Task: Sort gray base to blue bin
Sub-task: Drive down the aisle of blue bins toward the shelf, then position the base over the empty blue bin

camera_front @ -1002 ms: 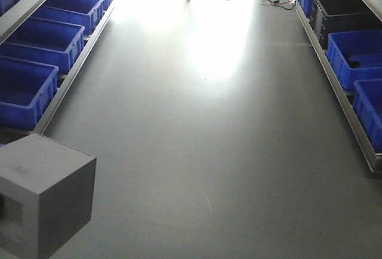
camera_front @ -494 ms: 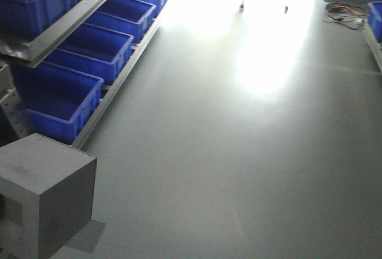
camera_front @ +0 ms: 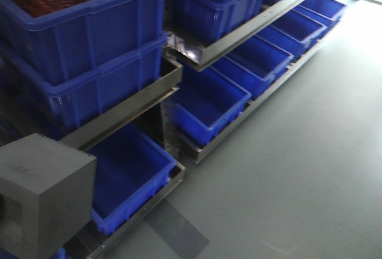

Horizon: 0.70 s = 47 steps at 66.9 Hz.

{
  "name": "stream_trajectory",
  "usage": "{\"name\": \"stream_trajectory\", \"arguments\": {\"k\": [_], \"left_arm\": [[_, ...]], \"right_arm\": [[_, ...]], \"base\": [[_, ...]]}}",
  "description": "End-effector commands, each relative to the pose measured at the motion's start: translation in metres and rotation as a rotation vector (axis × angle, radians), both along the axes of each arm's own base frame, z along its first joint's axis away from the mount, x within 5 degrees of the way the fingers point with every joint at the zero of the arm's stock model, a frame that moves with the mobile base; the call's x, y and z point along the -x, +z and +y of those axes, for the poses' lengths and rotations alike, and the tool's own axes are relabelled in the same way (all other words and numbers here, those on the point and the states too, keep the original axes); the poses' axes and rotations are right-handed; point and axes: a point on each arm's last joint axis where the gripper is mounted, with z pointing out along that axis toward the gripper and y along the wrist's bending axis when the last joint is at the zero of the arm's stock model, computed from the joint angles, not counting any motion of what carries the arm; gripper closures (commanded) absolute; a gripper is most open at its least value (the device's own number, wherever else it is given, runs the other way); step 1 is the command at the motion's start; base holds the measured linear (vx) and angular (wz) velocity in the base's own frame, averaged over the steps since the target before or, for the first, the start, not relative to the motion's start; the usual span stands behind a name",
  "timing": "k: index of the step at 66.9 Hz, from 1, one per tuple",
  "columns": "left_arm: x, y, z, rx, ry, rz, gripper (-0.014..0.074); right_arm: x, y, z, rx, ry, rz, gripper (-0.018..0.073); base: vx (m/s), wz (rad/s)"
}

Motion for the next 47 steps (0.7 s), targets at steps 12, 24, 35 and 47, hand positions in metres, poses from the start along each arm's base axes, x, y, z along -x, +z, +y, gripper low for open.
{"name": "stream_trajectory", "arguments": {"k": [12, 24, 35, 47], "left_arm": [[0.002, 0.0194, -0.0023, 0.065, -0.035, -0.108, 0.0603], [0.002, 0.0194, -0.0023, 0.065, -0.035, -0.108, 0.0603], [0.002, 0.0194, -0.0023, 0.065, -0.035, -0.108, 0.0603], [0.002, 0.0194, -0.0023, 0.065, -0.035, -0.108, 0.0603]], "right_arm": [[-0.0004, 0.0056, 0.0001, 0.021, 0.002, -0.08, 0.0564], [-0.0004, 0.0057, 0.0001, 0.021, 0.003, -0.081, 0.0564], [-0.0004, 0.0057, 0.0001, 0.021, 0.003, -0.081, 0.0564], [-0.0004, 0.0057, 0.0001, 0.021, 0.003, -0.081, 0.0564]], "base": [[0.24, 0.94], [0.21, 0.83], [0.19, 0.73], [0.18, 0.72]]}}
